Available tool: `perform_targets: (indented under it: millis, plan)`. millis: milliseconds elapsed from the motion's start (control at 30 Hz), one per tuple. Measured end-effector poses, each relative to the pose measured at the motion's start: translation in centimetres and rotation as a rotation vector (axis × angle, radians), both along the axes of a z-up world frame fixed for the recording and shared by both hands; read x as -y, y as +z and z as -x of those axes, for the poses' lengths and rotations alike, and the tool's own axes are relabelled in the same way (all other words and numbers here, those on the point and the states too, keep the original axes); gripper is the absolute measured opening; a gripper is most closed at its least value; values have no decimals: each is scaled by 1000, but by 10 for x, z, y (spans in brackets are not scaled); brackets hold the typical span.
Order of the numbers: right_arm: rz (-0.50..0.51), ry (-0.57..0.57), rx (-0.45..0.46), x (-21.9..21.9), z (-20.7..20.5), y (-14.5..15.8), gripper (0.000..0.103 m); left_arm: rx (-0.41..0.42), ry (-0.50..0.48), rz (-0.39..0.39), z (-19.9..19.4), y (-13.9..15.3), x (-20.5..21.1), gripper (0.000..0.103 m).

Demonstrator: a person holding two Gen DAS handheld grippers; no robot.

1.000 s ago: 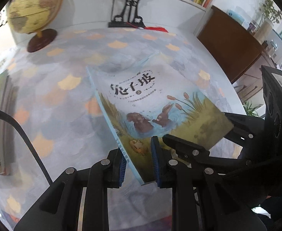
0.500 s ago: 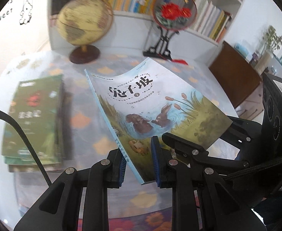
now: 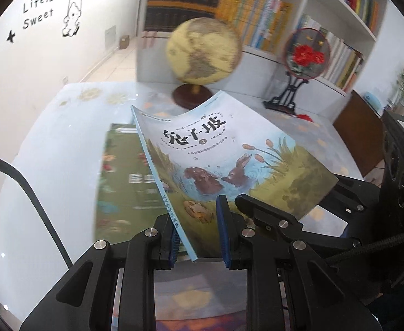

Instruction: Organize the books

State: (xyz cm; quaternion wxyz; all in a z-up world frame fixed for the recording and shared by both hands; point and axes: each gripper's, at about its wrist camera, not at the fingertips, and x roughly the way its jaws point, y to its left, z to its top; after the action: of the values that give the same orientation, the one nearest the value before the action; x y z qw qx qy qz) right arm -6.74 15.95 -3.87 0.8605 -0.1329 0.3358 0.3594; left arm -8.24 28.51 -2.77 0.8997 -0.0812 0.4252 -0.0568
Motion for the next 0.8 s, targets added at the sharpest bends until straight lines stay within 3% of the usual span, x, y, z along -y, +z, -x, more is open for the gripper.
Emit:
perform_targets:
  millis: [100,233,567,800]
  plan:
    - [9,-6,-20,-25,-5,-10,29,-18,12,6,-6,-13,-23,19]
    - [8,-41,-102,-48,-17,-26,30,-66,31,77,-16,-33,-46,19]
    - [-91,-190,-297,-65,-30,-53,33,-131,74,167,-32,-64,-83,20]
    - [-62,-149,-394,-81,-28,-70,42,-153,121,188,-26,-84,-99,22]
